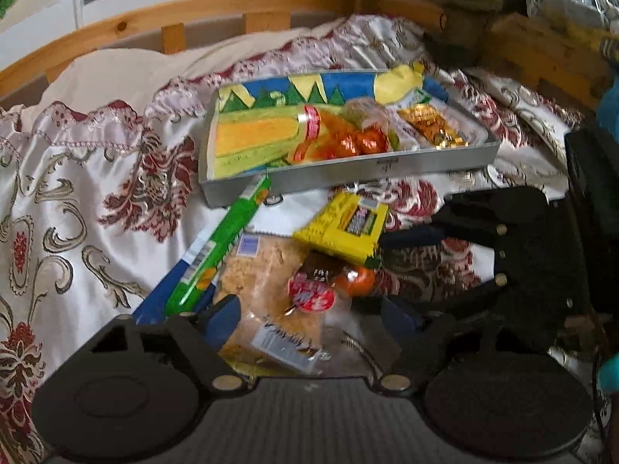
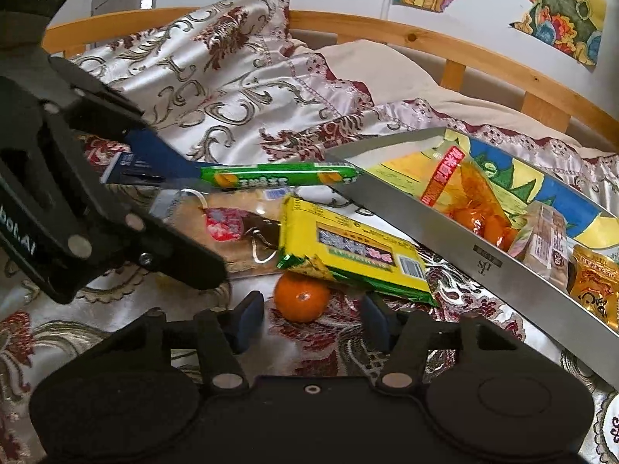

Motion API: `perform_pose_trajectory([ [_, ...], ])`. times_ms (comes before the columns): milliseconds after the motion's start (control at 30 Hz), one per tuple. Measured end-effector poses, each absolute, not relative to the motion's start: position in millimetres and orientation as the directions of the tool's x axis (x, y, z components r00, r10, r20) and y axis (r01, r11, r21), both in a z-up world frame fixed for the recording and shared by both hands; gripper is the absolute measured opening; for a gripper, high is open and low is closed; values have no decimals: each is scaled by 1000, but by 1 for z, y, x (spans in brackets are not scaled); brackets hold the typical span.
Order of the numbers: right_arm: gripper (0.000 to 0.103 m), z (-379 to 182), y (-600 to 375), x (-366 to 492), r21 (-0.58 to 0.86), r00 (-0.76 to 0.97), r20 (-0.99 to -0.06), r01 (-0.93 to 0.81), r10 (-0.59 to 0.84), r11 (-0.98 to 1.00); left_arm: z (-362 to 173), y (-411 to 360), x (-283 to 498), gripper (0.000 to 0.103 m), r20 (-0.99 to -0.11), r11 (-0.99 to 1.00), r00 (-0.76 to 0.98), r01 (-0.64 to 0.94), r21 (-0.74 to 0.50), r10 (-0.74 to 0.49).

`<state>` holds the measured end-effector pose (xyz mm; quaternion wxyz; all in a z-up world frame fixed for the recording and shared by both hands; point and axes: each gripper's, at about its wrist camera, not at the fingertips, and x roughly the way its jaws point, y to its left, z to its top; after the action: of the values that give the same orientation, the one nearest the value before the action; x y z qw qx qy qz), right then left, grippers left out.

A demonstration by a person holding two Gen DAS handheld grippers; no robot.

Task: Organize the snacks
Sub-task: 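Close right tool on the yellow packet and lift it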

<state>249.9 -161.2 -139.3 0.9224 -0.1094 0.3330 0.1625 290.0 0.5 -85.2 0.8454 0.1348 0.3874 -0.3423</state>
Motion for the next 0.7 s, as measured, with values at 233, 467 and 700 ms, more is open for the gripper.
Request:
perform_pose_trajectory([
  [233, 47, -141, -162, 254, -73, 719, -654, -369, 235, 927, -87, -3, 287, 64, -760, 728, 490, 685, 32, -427],
  [467, 32, -138, -154, 254, -66, 682, -698, -368, 220, 928, -90, -4, 283, 57, -788, 711, 454, 703, 31, -415],
  [700, 12, -131, -162, 244, -42, 630, -748, -359, 209, 932, -89, -4, 270, 53, -817, 751, 444, 660, 21, -367],
])
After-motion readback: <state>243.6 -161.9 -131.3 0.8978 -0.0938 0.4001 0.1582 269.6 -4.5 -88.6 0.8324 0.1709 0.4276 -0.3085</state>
